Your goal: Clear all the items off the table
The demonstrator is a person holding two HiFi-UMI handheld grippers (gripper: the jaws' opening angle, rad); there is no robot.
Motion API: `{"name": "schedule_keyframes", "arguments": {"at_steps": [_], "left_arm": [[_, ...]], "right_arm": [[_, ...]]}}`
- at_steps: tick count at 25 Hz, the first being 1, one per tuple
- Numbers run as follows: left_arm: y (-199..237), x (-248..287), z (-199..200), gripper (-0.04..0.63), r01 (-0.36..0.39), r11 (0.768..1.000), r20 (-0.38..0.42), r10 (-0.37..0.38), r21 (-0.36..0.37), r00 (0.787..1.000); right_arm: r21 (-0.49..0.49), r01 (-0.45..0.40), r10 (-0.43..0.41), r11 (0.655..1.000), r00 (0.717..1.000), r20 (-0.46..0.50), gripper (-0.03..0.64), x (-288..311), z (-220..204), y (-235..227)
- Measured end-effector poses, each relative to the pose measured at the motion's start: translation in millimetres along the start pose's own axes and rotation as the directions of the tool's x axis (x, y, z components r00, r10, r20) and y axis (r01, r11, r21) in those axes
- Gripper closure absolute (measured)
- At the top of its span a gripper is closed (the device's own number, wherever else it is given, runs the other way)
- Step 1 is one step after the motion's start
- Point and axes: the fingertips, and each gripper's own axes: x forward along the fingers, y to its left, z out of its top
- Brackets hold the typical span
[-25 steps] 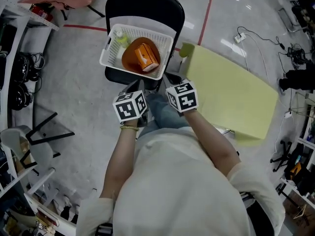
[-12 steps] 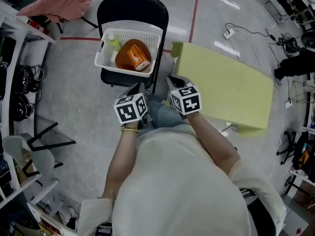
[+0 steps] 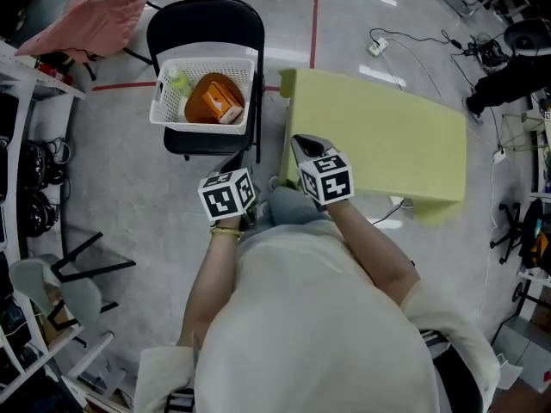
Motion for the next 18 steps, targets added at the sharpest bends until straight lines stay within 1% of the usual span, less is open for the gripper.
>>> {"name": "schedule_keyframes", "arguments": {"at_steps": [4,10,18], "left_arm": [[-23.7,2.0,-6.3,0.586,0.039,0.998,-0.018,-0.039,0.039,0.999],[-59.2,8.3,-13.2,0.586,0.095,0.990,-0.040,-0.091,0.102,0.995],[-104.0,12.6,-22.2,0.586,0.118,0.982,-0.051,-0.112,0.146,0.992]], "right_arm": [[0.038,0.036,-0.036,0.999,0.999,0.009,0.618,-20.6,-10.6,-17.6],[0.090,0.096,-0.099,0.991,0.995,0.025,0.618,-49.9,-26.6,-46.0],[0.131,0.153,-0.161,0.980,0.986,0.050,0.618,-98.8,-43.4,-86.3]]}}
